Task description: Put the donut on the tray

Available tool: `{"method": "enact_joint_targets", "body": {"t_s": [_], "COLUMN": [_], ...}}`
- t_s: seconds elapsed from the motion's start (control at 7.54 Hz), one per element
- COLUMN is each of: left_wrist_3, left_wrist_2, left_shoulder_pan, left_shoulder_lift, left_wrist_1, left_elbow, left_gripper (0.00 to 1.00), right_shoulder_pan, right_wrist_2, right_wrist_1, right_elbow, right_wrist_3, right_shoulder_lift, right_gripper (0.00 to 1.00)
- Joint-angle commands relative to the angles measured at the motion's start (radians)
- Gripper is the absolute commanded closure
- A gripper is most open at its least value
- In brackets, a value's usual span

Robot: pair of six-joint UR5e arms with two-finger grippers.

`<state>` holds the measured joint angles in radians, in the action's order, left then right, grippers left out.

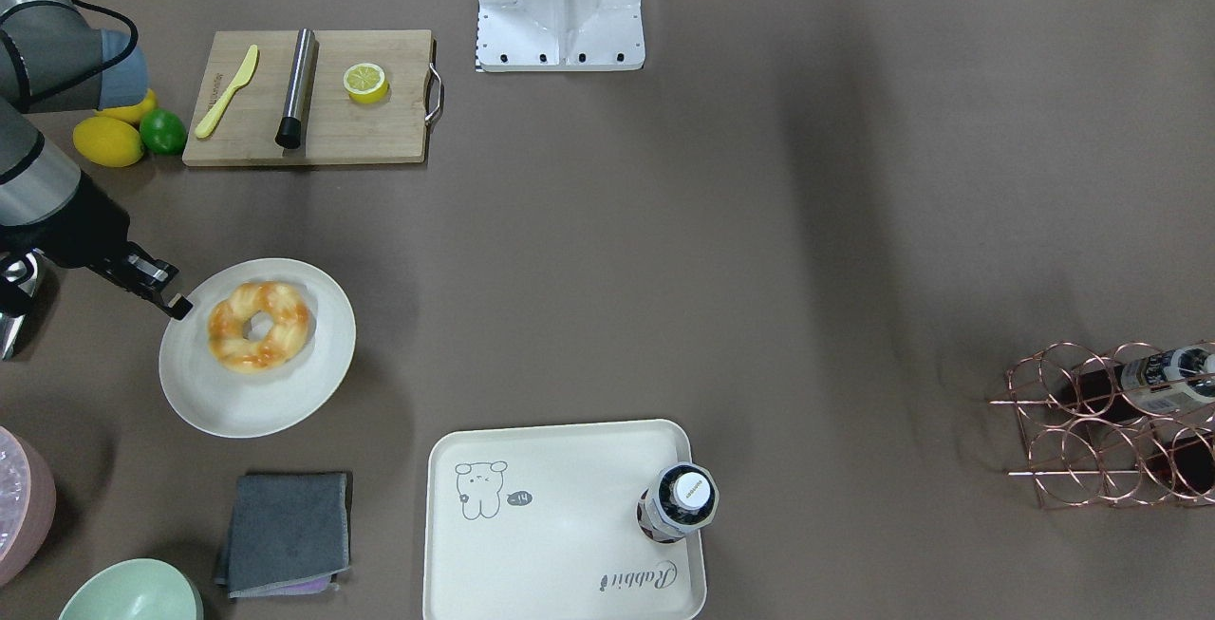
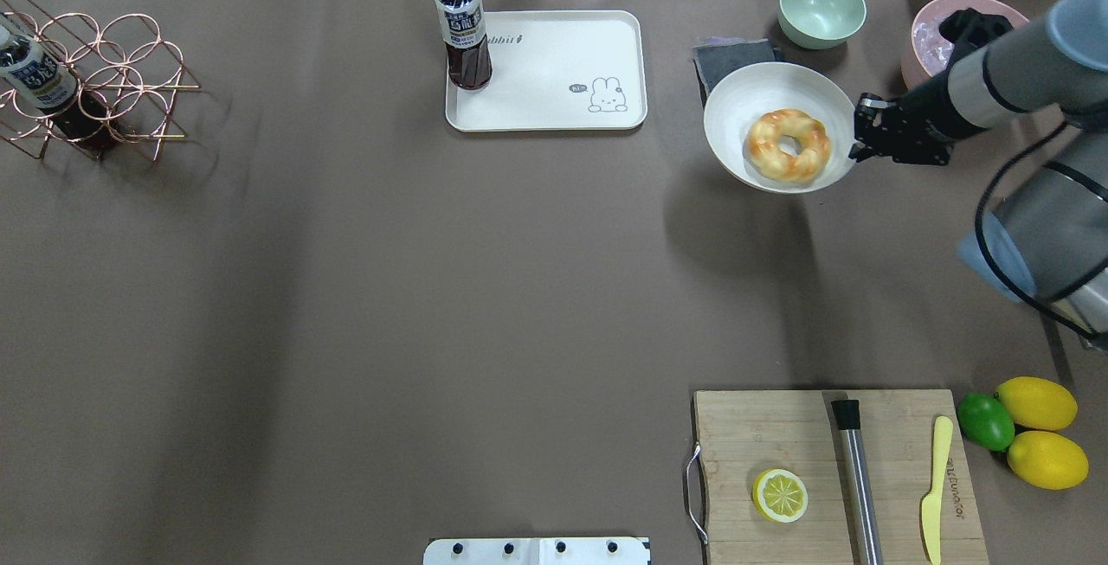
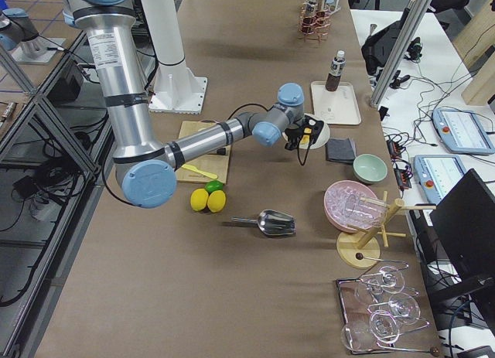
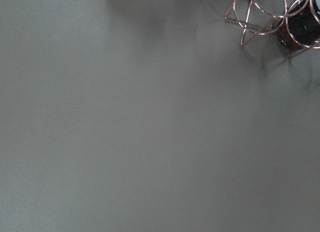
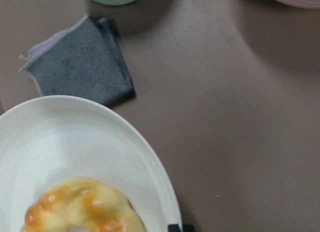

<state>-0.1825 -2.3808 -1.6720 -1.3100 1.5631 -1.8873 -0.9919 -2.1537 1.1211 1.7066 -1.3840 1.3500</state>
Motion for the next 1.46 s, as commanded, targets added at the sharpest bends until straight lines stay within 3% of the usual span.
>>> {"method": "enact_joint_targets", "body": {"t_s": [0.0, 0.27, 0.66, 0.8, 0.93, 1.19, 1.33], "left_wrist_3": [0.000, 0.000, 0.000, 0.000, 0.000, 0.000, 0.000], "left_wrist_2": [0.000, 0.002, 0.002, 0.003, 0.003, 0.003, 0.003], "left_shoulder_pan": [0.000, 0.000, 0.000, 0.000, 0.000, 0.000, 0.000], "left_shoulder_lift": [0.000, 0.000, 0.000, 0.000, 0.000, 0.000, 0.000], "left_wrist_1": [0.000, 0.000, 0.000, 0.000, 0.000, 0.000, 0.000], "left_elbow": [0.001, 0.001, 0.001, 0.001, 0.001, 0.002, 0.001], "left_gripper": [0.01, 0.01, 0.01, 0.01, 0.01, 0.01, 0.01], "right_shoulder_pan": [0.051, 0.107, 0.156, 0.171, 0.182, 0.212, 0.219], "right_wrist_2": [0.057, 0.121, 0.242, 0.289, 0.319, 0.369, 0.383], "right_wrist_1": [0.320, 0.333, 0.298, 0.201, 0.174, 0.169, 0.169], "right_elbow": [-0.109, -0.328, -0.561, -0.650, -0.753, -0.788, -0.789], "right_wrist_3": [-0.054, -0.191, -0.329, -0.390, -0.423, -0.429, -0.417], "right_shoulder_lift": [-0.312, -0.541, -0.724, -0.751, -0.817, -0.841, -0.838], "right_gripper": [1.00, 1.00, 1.00, 1.00, 1.00, 1.00, 0.04]}}
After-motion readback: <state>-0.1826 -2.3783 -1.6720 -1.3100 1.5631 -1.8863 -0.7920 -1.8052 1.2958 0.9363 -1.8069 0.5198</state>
